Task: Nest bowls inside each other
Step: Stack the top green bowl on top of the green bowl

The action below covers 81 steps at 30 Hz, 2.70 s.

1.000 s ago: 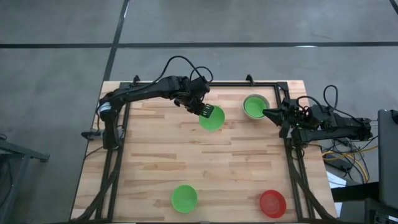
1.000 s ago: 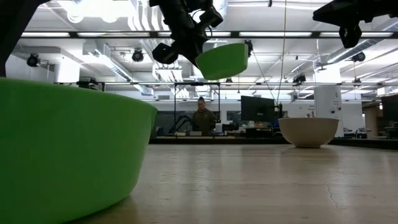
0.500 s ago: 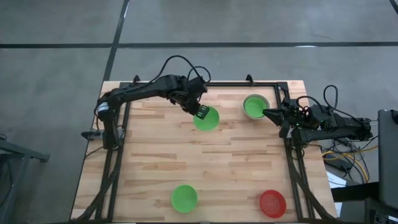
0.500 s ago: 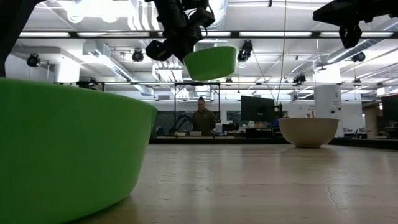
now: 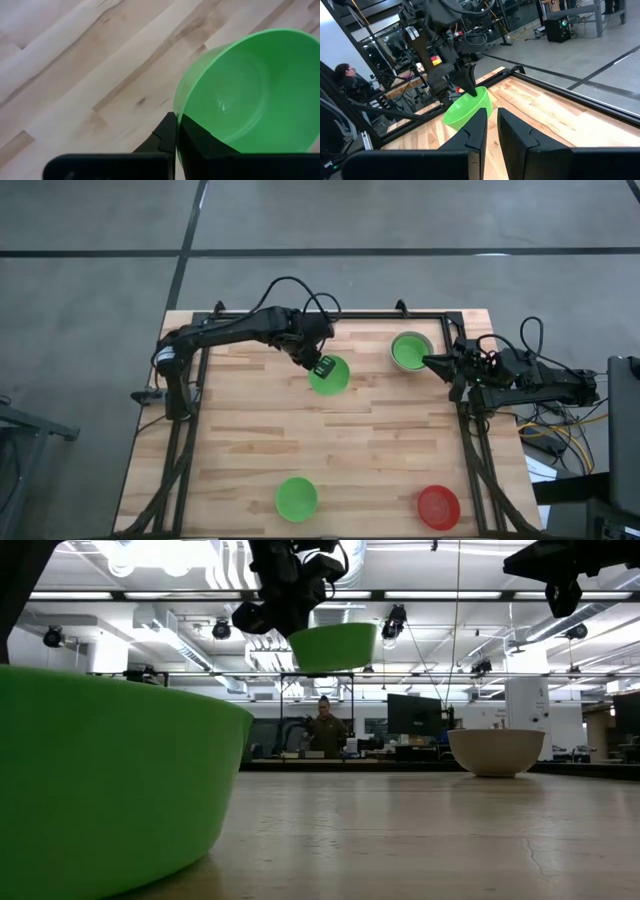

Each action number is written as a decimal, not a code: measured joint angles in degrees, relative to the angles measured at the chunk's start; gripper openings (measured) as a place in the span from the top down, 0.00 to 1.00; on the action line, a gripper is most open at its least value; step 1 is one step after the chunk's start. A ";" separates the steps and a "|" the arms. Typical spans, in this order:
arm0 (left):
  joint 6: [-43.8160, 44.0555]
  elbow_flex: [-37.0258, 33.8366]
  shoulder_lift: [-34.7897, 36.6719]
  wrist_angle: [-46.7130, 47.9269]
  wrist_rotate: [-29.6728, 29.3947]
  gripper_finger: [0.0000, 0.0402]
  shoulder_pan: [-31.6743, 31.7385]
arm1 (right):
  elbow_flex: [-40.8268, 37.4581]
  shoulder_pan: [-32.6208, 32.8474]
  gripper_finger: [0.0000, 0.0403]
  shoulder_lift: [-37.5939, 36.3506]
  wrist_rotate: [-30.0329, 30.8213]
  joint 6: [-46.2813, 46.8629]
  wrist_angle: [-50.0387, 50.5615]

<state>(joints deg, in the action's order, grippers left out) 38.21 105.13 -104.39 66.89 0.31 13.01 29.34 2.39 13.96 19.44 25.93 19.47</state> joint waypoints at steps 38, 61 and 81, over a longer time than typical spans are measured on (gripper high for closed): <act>3.34 -14.60 7.31 -13.68 1.21 0.98 -0.86 | 3.57 0.00 0.89 22.01 -6.78 13.85 -4.99; 3.00 -17.45 9.12 -12.31 0.88 0.98 -0.65 | 28.95 -0.04 0.89 43.50 -7.89 26.72 2.50; 2.62 -17.41 10.60 -12.45 0.91 0.98 -0.65 | 55.05 -0.02 0.89 65.10 -6.25 25.46 25.98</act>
<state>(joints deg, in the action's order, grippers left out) 40.83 87.72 -93.79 54.43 1.21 12.36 84.40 2.37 79.05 13.19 51.39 45.45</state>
